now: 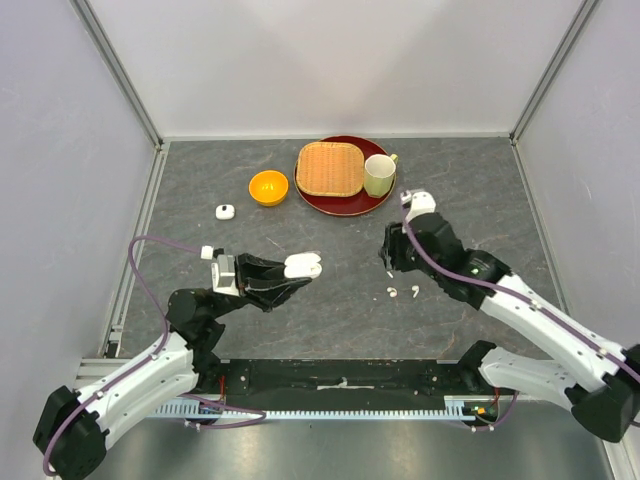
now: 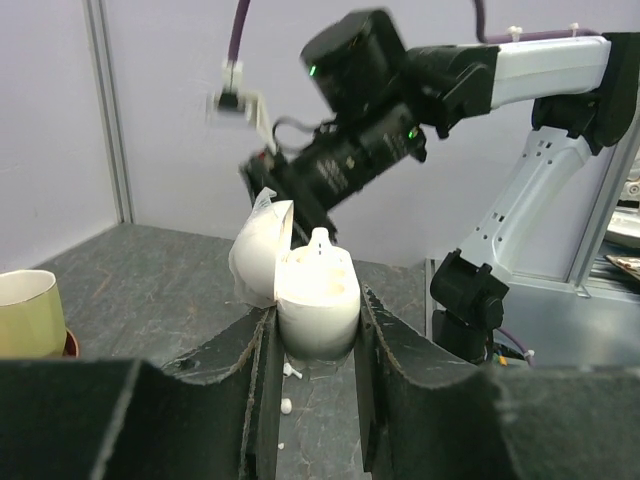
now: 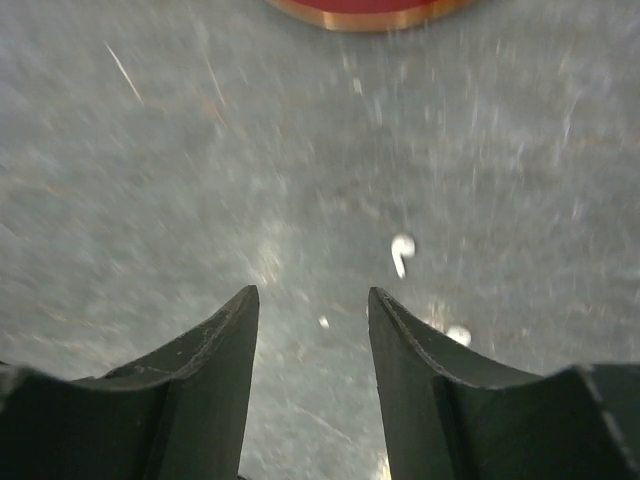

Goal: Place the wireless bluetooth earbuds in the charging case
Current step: Pick up the earbud from the center of the board.

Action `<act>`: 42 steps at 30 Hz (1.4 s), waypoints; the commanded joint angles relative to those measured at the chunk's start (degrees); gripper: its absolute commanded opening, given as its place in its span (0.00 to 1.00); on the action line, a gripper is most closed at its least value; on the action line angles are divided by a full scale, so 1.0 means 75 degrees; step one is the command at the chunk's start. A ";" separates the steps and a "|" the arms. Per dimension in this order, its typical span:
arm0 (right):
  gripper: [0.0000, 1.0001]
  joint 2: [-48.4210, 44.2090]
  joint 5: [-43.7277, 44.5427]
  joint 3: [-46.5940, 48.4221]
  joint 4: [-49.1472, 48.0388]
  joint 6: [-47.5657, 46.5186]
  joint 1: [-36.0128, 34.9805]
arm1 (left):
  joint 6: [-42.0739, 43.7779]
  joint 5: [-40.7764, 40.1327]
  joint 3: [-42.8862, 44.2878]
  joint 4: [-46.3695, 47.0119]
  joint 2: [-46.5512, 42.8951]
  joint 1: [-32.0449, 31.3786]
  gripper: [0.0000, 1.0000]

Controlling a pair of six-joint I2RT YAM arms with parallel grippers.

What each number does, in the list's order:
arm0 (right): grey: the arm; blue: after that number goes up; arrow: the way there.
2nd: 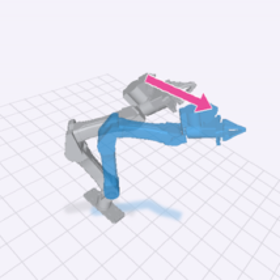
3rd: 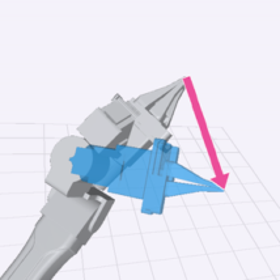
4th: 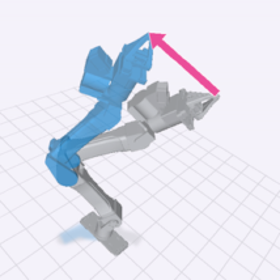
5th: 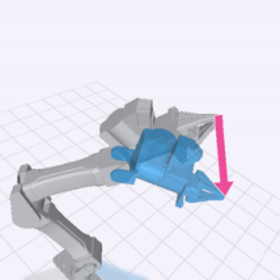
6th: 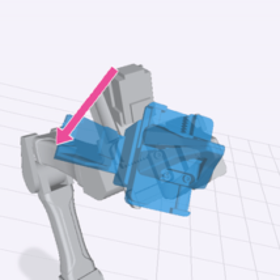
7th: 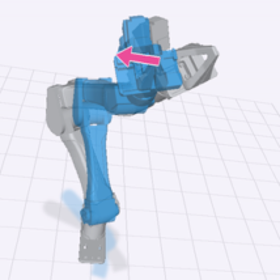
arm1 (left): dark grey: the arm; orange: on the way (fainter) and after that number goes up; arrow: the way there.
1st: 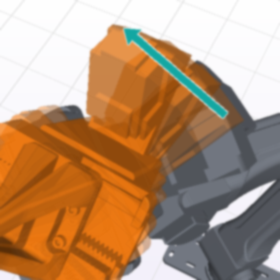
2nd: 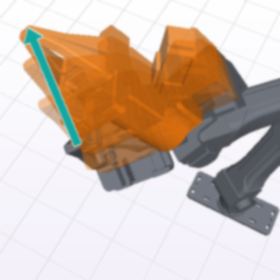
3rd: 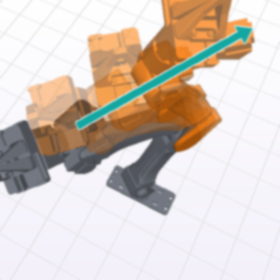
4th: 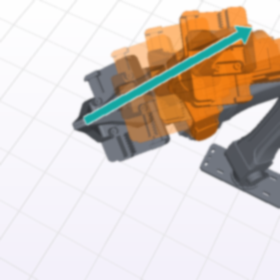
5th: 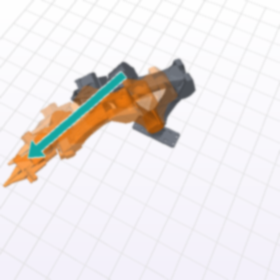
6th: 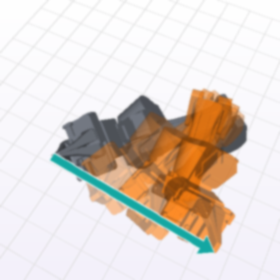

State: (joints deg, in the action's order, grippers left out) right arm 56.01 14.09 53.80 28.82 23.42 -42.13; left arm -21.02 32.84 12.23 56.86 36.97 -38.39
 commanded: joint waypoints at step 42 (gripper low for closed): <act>0.26 0.2352 -0.2078 -0.2345 -0.1288 0.0042 0.1832 | 0.0142 -0.0254 -0.0095 0.0106 0.0109 -0.0037 0.02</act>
State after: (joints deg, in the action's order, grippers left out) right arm 73.10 -2.31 36.38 20.88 25.23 -28.62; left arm -20.51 31.62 11.60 55.37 37.85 -38.39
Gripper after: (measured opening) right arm 0.261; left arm 0.360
